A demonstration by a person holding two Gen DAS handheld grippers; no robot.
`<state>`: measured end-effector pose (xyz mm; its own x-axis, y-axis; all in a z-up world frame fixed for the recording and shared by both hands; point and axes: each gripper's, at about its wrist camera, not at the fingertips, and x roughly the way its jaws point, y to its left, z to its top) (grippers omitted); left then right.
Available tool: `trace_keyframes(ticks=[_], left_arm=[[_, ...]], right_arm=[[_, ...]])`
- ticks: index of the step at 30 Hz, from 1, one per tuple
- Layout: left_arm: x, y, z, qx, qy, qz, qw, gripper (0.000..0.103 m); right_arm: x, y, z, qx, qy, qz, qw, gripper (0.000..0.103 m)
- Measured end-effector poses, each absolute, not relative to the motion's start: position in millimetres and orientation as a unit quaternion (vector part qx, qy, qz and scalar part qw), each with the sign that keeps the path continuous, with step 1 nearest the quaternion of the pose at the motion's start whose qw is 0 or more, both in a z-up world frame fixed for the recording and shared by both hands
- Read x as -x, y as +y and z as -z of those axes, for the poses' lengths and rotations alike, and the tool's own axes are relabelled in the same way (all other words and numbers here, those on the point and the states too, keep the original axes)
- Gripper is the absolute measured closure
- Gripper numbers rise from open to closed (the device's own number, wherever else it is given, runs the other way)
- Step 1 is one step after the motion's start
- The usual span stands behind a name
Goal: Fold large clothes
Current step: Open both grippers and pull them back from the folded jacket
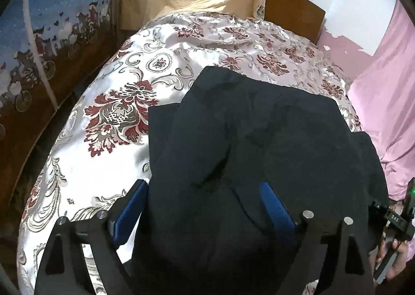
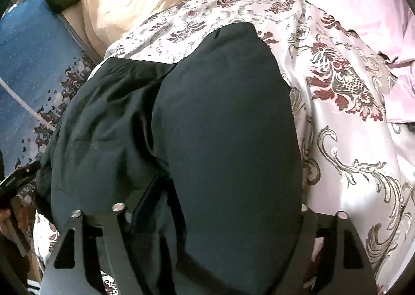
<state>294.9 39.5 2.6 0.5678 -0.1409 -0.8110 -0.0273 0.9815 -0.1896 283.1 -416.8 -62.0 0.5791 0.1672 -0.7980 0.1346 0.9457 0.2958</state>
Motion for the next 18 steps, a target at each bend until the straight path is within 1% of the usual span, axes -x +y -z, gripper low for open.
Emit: trace_keyframes(ticks=[1,3,6,11,13,16,18], left_arm=[[-293,38,-4,0.088,0.463,0.032,0.881,0.015],[-290,37,-6,0.082,0.461,0.032,0.883,0.015],[-283,36,-8,0.087,0.457,0.036,0.885,0.014],[-270,31,-12,0.103,0.446,0.04,0.888,0.008],[-267,30,-14,0.104,0.442,0.041,0.89,0.008],[-261,24,-16,0.094,0.44,0.044,0.892,0.008],[-257,20,-19,0.081,0.434,0.043,0.896,0.005]], right_arm=[[-281,-416,62,-0.16,0.456,-0.004,0.876,0.009],[-275,-415,59,-0.149,0.441,0.009,0.885,0.003],[-268,-416,55,-0.144,0.426,0.018,0.893,0.003],[-253,-414,46,-0.115,0.394,0.056,0.91,0.002],[-248,-415,40,-0.106,0.38,0.064,0.917,0.002],[-241,-415,32,-0.102,0.369,0.07,0.921,0.002],[-235,-415,26,-0.113,0.355,0.07,0.925,0.002]])
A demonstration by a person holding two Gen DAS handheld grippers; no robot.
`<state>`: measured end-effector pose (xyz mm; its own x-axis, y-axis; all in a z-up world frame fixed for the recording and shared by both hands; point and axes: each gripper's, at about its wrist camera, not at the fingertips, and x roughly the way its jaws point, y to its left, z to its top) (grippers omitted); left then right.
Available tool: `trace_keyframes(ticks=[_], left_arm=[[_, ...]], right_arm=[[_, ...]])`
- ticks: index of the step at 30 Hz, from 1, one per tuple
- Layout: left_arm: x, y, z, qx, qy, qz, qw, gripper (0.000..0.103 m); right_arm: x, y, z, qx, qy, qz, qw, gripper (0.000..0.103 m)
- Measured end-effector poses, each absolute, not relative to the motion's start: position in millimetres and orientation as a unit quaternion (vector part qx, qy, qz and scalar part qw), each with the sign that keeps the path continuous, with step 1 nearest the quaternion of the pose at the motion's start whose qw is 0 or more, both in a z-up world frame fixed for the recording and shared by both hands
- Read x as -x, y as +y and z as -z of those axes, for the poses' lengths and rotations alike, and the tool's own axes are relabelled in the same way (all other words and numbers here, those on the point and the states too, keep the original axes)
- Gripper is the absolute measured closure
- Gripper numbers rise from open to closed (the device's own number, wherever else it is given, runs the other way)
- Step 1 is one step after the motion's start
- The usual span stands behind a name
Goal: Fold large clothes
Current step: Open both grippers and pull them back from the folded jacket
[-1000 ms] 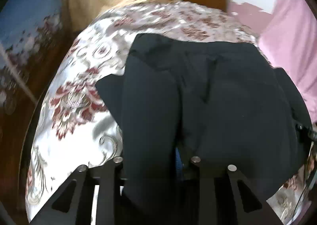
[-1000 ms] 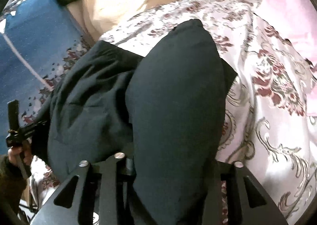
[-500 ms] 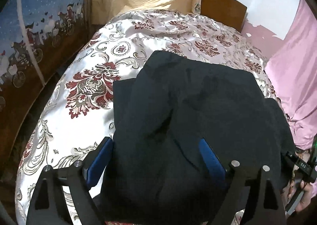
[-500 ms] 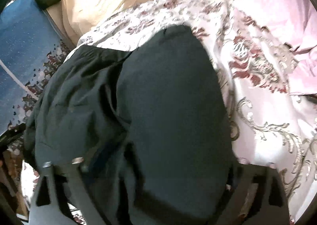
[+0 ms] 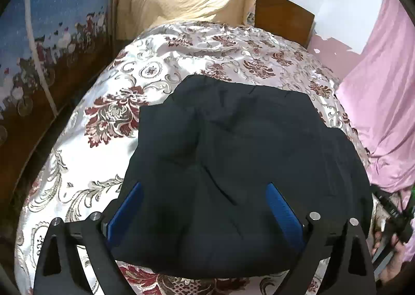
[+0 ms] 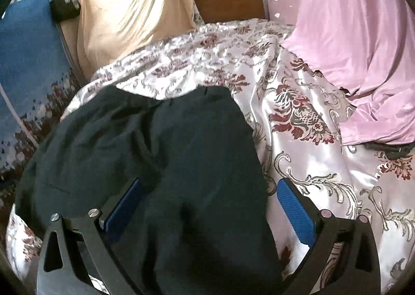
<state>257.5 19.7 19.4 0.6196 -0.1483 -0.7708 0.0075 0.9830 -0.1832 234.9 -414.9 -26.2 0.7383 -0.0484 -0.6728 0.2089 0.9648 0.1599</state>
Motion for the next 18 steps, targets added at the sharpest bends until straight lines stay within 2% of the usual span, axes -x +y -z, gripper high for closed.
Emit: trace_keyframes(ticks=[3,18], left_arm=[[-247,15,-28,0.071,0.4,0.043,0.913,0.0],[-203,14,-42,0.072,0.317,0.046,0.945,0.0]], right_arm=[[-222,-417,18,-0.13,0.326,0.07,0.934,0.002],[-163,-364,1,-0.085,0.266,0.067,0.958,0.002]])
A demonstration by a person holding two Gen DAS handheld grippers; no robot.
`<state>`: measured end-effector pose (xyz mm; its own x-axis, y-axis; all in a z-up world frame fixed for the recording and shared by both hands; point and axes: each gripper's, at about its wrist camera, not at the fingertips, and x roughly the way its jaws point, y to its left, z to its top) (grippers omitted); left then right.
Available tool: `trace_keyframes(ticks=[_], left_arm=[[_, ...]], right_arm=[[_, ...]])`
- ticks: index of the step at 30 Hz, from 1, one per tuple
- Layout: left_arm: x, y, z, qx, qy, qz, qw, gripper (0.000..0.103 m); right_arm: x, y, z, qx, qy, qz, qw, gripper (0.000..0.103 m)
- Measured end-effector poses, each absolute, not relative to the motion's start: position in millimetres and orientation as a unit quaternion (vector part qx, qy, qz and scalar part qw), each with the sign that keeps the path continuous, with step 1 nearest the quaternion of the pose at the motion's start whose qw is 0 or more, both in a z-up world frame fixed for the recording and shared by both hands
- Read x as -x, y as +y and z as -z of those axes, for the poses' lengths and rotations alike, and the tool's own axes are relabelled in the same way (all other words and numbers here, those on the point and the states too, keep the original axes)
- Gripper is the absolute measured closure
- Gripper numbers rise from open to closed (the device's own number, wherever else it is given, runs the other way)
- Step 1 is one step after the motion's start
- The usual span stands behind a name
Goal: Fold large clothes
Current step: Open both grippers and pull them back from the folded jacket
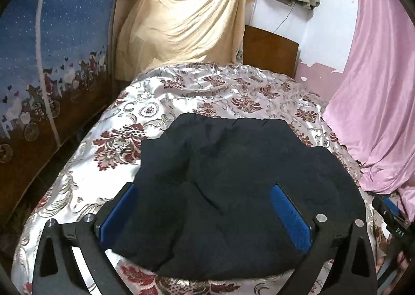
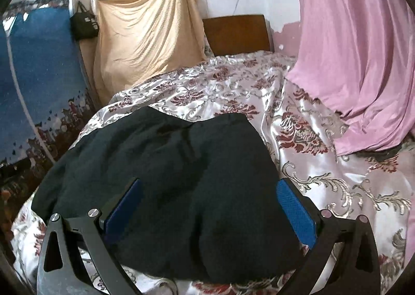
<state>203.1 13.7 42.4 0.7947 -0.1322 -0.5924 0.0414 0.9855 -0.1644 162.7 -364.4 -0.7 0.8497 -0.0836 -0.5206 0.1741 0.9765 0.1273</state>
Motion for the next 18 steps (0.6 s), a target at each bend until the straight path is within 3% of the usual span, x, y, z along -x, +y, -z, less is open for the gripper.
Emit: trace_keyframes(ticks=[18], left_arm=[[-134,14,-46,0.041,0.256,0.036,0.965,0.0]], right_arm=[[-97,-303,-19,-0.063,0.21,0.062,0.974,0.002]])
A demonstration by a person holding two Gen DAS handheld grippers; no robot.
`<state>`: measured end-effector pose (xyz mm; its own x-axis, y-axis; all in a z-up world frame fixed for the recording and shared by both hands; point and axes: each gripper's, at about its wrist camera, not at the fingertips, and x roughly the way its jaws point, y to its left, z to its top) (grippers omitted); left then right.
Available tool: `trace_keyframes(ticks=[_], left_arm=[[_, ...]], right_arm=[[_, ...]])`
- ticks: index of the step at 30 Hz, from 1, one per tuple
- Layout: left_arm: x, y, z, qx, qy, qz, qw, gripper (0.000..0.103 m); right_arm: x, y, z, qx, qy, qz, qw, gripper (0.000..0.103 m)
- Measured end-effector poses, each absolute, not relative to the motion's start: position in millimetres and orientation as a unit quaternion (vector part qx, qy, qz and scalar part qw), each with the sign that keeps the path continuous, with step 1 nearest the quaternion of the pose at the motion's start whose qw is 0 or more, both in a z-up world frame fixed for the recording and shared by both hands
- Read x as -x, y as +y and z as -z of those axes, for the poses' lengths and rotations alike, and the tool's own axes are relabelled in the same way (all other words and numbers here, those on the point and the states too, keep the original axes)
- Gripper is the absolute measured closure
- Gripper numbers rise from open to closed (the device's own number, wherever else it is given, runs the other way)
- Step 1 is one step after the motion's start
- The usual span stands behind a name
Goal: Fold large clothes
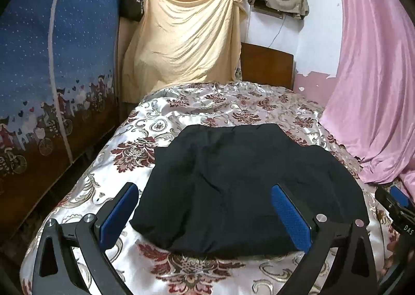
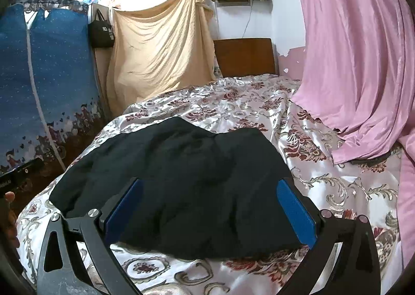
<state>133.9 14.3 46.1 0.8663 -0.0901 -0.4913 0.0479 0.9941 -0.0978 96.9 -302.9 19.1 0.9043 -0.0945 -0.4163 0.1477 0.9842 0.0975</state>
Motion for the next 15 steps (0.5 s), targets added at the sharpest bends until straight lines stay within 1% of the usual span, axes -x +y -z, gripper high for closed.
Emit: trace_keyframes(ticks=[15], left_arm=[[-82,9,-38,0.012,0.22,0.024,0.975,0.0]], right_arm=[[-59,-263,-16,-0.029,0.176,0.04,0.983,0.002]])
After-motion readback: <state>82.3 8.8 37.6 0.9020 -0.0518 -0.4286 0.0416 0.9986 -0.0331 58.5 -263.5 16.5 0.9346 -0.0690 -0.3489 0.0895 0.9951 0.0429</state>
